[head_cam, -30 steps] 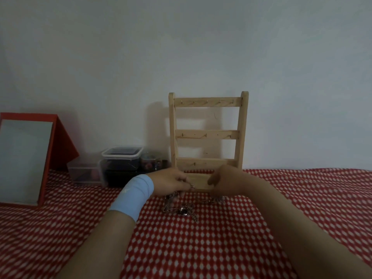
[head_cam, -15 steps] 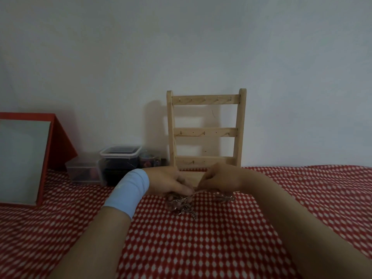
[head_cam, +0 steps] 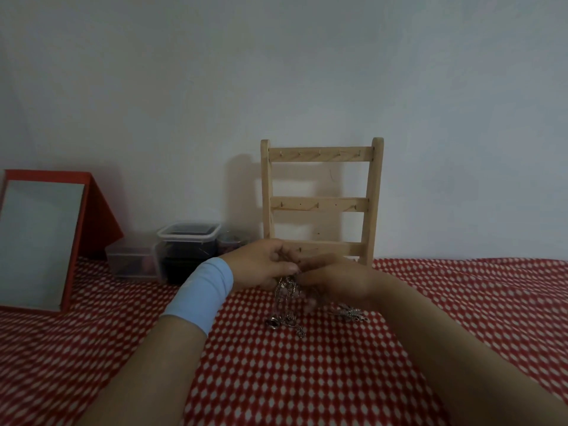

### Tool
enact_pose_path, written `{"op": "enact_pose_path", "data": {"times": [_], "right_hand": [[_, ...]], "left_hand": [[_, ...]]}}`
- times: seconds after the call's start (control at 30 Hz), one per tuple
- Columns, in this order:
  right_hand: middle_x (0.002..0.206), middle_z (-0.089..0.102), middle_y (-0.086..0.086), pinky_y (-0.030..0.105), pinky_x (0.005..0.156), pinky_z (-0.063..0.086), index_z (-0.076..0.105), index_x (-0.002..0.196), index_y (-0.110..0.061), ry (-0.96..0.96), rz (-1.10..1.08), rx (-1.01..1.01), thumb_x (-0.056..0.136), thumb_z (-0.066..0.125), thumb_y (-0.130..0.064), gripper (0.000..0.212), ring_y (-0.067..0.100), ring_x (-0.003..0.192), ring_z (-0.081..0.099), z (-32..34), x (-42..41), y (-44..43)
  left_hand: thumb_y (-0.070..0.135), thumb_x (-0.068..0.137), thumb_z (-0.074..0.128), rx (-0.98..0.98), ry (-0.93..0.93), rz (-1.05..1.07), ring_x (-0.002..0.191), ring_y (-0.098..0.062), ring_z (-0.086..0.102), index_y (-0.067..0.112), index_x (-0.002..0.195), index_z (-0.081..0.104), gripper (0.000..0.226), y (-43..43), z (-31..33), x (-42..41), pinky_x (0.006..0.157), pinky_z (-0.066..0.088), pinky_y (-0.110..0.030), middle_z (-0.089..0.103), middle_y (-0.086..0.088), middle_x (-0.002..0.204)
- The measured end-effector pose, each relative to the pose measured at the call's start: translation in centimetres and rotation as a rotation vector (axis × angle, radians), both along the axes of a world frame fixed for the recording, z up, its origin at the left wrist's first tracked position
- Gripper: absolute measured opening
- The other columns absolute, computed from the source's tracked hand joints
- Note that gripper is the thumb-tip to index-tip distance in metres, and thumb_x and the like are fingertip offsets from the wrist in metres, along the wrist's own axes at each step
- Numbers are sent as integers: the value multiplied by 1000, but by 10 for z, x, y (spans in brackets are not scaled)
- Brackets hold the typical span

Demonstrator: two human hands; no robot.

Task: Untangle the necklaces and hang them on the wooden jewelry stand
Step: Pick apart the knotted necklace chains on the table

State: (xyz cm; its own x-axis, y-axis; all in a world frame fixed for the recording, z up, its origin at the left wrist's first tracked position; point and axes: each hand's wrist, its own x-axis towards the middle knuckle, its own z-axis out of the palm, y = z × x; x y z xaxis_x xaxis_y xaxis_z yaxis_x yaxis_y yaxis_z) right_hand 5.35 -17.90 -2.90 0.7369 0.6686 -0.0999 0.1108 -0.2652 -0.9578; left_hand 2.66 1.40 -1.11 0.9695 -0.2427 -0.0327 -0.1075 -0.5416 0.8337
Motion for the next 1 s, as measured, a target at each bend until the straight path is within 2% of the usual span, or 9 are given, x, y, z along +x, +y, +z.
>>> {"op": "enact_pose_path", "data": {"times": [0.1, 0.17, 0.27, 0.37, 0.53, 0.7, 0.8, 0.9, 1.0], "right_hand": [[66, 55, 0, 25, 48, 35, 72, 112, -12, -141, -89, -156, 101, 58, -16, 17, 10, 50, 42, -2, 5, 0], [64, 56, -1, 26, 46, 35, 75, 103, -14, -219, -121, -208, 99, 63, -22, 15, 10, 47, 41, 0, 3, 1], [55, 57, -10, 23, 42, 33, 75, 91, -17, -211, -143, -144, 99, 64, -30, 19, 6, 41, 41, 3, -2, 1], [52, 62, -21, 11, 38, 35, 76, 98, -24, -236, -199, -102, 98, 63, -42, 23, -6, 38, 50, 6, -8, 1], [43, 56, -15, 11, 39, 37, 72, 86, -7, -300, -207, -146, 94, 72, -25, 20, -2, 35, 47, 6, -8, -2], [46, 53, -14, 22, 40, 27, 73, 83, -13, -171, -243, 52, 97, 68, -23, 18, 7, 40, 32, 7, -4, -4], [49, 51, -10, 23, 42, 25, 78, 86, -14, -225, -319, 78, 96, 70, -27, 18, 8, 42, 30, 6, 0, -1], [53, 45, -5, 23, 42, 26, 76, 82, -17, -227, -256, 68, 94, 71, -27, 16, 9, 45, 29, 6, 1, -3], [54, 43, -5, 23, 43, 24, 75, 85, -17, -146, -111, 61, 96, 69, -22, 13, 10, 45, 28, 10, 1, -8]], "left_hand": [[18, 93, 65, 94, -52, 25, 99, -11, 63, 23, 111, 62, 19, 4, 0, 1, 86, 57, -28, 65, 4, 106], [14, 91, 66, 184, -83, 37, 90, -8, 63, 22, 113, 62, 24, 4, 0, 3, 79, 56, -22, 64, 4, 102], [8, 90, 66, 156, -99, 46, 88, -12, 68, 20, 110, 64, 24, 4, 1, 2, 85, 57, -27, 70, 1, 99], [10, 88, 68, 106, -183, 75, 88, -14, 71, 18, 107, 68, 20, 1, 5, 2, 82, 59, -28, 73, 2, 92], [11, 85, 73, 86, -313, 100, 85, -8, 70, 19, 99, 72, 16, -6, 4, 3, 75, 57, -19, 73, 7, 89], [27, 94, 63, 168, -325, 99, 73, -11, 73, 14, 95, 73, 16, -6, 1, 3, 75, 60, -30, 74, 6, 77], [31, 97, 58, 171, -387, 134, 69, -11, 70, 15, 89, 71, 22, -5, 1, 4, 74, 58, -32, 70, 7, 70], [33, 98, 56, 111, -401, 145, 73, -9, 66, 21, 83, 68, 23, -4, 4, 2, 76, 53, -27, 69, 5, 76], [40, 99, 51, -32, -261, 110, 89, -16, 67, 13, 95, 71, 33, -4, 2, 2, 85, 52, -30, 73, -7, 93]]}}
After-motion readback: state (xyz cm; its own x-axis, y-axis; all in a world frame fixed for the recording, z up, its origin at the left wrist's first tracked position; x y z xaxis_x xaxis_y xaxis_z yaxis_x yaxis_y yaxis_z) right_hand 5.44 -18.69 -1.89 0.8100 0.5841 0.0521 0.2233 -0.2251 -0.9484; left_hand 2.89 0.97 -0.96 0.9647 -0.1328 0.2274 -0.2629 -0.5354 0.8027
